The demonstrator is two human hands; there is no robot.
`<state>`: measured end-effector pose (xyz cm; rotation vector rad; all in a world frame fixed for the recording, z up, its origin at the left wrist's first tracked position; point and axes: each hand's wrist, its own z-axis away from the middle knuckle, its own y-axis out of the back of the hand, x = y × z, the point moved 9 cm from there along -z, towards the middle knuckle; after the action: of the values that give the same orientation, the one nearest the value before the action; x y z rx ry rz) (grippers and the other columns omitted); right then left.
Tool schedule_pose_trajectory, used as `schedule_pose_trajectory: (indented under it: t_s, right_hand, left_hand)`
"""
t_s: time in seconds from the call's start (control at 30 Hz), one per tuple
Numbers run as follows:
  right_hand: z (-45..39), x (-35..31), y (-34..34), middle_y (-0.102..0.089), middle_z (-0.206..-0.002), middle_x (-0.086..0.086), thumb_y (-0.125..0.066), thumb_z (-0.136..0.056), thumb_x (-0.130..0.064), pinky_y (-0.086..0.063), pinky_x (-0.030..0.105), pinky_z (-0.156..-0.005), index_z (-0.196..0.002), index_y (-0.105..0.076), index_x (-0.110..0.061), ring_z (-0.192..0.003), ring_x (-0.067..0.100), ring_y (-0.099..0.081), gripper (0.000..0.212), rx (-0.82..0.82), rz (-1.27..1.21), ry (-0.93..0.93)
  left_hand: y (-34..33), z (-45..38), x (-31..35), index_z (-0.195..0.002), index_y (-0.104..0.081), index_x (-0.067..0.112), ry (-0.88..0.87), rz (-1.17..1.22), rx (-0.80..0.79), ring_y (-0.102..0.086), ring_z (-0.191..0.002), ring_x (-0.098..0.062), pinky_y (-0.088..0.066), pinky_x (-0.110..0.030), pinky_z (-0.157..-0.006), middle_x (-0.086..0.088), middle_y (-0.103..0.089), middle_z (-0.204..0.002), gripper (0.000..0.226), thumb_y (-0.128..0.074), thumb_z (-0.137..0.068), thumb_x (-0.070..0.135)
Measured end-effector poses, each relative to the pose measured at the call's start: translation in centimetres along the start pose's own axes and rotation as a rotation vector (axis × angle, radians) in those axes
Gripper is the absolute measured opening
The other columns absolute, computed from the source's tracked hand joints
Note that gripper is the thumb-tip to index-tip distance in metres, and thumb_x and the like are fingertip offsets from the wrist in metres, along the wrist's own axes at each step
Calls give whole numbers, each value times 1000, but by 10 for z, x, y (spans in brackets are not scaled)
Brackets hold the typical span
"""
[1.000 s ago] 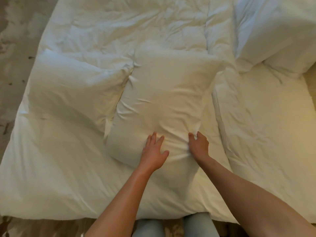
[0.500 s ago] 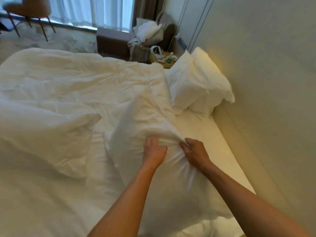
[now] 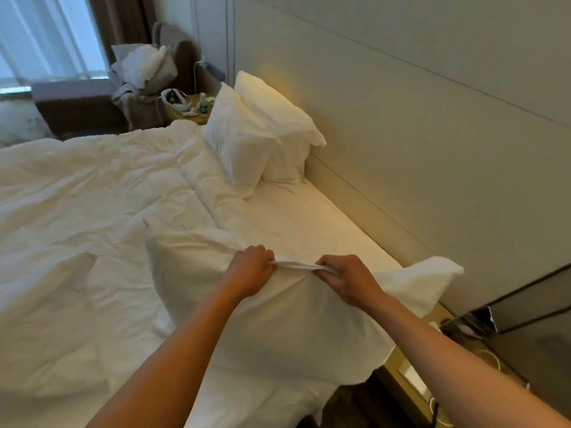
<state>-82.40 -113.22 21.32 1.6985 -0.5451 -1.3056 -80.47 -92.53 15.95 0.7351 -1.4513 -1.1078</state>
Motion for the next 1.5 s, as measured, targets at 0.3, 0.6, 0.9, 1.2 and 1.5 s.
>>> schedule_pose_trajectory:
  t_s: [0.3, 0.6, 0.9, 1.2, 1.5]
  right_hand:
    - [69, 107, -19, -71, -80, -12, -71, -90, -44, -54, 39, -71, -81, -66, -33, -77, 8, -65, 15, 100, -142, -356]
    - [62, 105, 1, -60, -78, -10, -76, -89, -32, -41, 27, -60, -83, -71, -36, -74, 5, -58, 8, 262, -169, -323]
    - [60, 95, 16, -64, -85, -14, -70, -94, -38, -50, 34, -60, -85, -59, -35, -76, 12, -57, 15, 293, 98, -318]
    - [71, 108, -22, -63, -66, -3, -43, -107, -47, -57, 33, -70, -86, -37, -35, -55, 14, -63, 25, 167, -76, -420]
    - [80, 106, -20, -62, -66, -4, -51, -103, -51, -44, 35, -53, -91, -42, -43, -59, 12, -59, 17, 148, -73, -427]
  left_hand:
    - [-53, 2, 21, -110, -63, 20, -55, -155, -124, -54, -106, -24, -48, -39, -83, -2, -60, -108, 24, -47, -99, 33]
    - [-15, -10, 1, -102, -69, 19, -21, -150, -96, -59, -98, -21, -51, -35, -75, 0, -62, -100, 20, -52, -101, 29]
    - [15, -16, 4, -103, -69, 22, -105, -105, 42, -56, -97, -18, -51, -36, -70, 4, -61, -98, 20, -51, -102, 30]
    - [-8, -13, -22, -116, -66, 25, -52, -97, -119, -56, -108, -21, -51, -38, -81, 1, -63, -107, 28, -48, -101, 41]
    - [-12, -17, -37, -96, -70, 13, -56, -161, -209, -60, -94, -24, -51, -37, -75, -4, -60, -97, 34, -43, -105, 32]
